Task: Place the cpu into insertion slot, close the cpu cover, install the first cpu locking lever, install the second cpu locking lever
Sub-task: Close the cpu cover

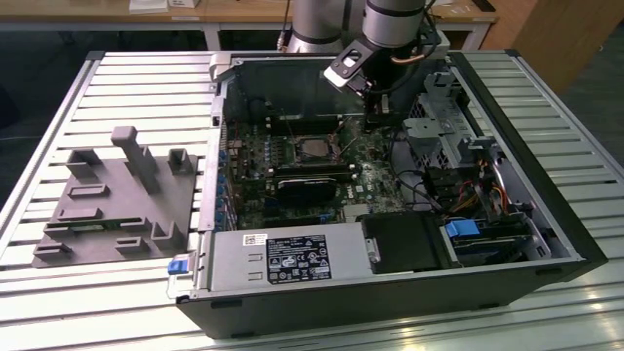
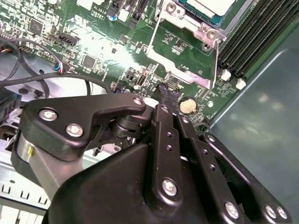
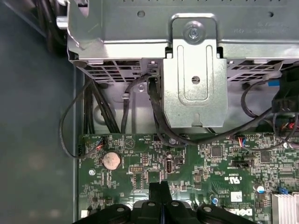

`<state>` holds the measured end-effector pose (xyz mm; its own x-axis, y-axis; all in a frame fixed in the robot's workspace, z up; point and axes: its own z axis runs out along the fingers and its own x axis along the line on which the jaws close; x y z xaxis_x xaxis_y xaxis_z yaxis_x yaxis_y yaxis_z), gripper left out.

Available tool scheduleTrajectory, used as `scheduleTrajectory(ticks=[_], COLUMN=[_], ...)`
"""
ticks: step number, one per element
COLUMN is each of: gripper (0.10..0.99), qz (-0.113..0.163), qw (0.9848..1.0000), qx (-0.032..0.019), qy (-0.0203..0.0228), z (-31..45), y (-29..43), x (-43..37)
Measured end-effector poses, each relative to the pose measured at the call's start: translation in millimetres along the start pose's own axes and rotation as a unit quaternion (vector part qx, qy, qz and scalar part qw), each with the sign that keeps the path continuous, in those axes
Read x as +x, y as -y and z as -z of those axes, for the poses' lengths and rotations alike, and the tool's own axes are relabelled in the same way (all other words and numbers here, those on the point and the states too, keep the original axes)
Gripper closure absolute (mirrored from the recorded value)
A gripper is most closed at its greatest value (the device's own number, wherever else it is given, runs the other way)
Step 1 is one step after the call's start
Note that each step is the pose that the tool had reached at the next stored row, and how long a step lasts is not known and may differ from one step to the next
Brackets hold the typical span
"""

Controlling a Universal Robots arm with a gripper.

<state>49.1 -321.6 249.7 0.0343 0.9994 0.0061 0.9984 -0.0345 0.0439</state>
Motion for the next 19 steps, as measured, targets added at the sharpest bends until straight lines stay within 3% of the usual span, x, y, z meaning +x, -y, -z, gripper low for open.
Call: scheduleTrajectory(ticks=[6, 8, 12, 13, 19], gripper=[0.984, 0.984, 0.984, 0.984, 0.984], qz=[0.000, 0.000, 0.000, 0.000, 0.000], qw=[1.0000, 0.9999, 0.9990, 0.9989, 0.9989], qx=[0.0006, 0.0101, 0.0437, 0.0470, 0.0470], qy=[0.0001, 0.0003, 0.0015, 0.0017, 0.0015], z=[-0.5, -0.7, -1.4, -1.4, -1.4], y=[-0.1, -0.2, -0.7, -0.7, 1.3], x=[0.0, 0.0, 0.0, 0.0, 0.0])
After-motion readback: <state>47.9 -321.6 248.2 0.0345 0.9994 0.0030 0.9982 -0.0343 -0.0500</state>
